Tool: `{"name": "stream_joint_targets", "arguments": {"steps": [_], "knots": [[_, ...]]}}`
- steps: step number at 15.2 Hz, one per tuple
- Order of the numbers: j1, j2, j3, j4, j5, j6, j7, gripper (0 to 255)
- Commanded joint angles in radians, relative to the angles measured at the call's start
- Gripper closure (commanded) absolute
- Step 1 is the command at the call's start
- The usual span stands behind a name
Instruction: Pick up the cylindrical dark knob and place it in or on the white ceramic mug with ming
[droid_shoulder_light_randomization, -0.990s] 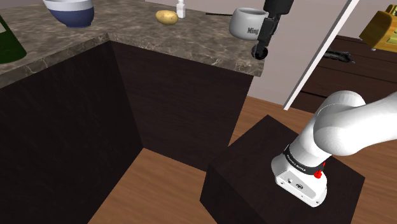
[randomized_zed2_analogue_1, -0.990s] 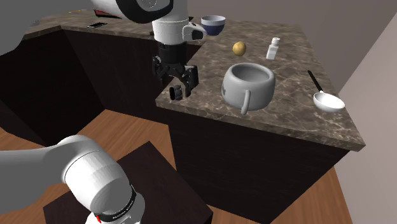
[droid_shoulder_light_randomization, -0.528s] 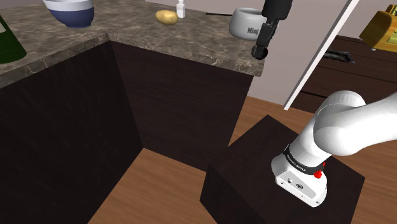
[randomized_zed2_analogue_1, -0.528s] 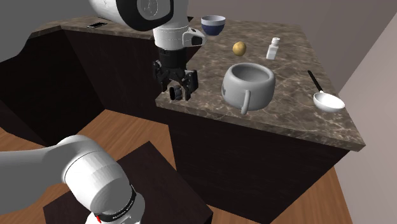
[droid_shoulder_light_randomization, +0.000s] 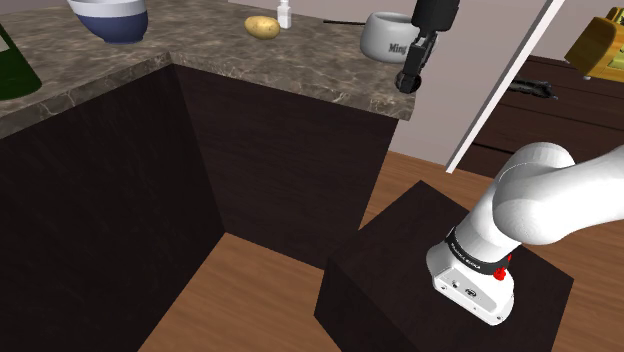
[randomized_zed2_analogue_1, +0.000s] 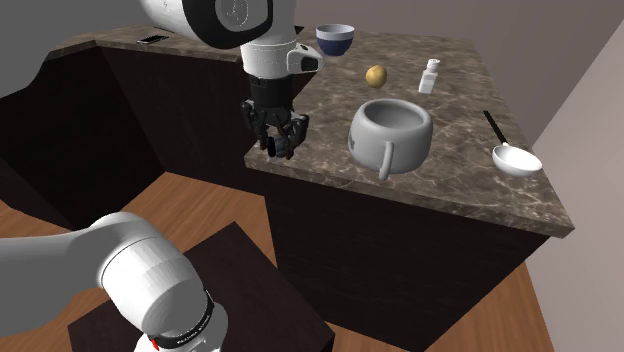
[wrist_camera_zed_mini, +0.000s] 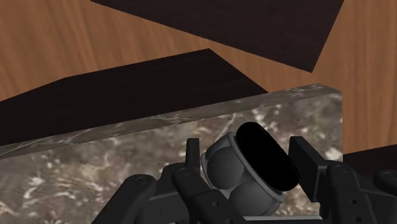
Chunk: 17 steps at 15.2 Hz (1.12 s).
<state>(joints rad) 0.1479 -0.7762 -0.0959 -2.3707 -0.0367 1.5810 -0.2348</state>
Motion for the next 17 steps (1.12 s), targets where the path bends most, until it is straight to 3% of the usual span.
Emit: {"name": "stream_joint_targets", "arguments": {"steps": [1,4,17], "knots": [[0.000,0.000,0.000,0.000,0.000,0.000,0.000,255],[0.000,0.000,0.000,0.000,0.000,0.000,0.000,255],[0.005,0.056,0.005,0.214,0.007,-0.158,0.001,255]]}}
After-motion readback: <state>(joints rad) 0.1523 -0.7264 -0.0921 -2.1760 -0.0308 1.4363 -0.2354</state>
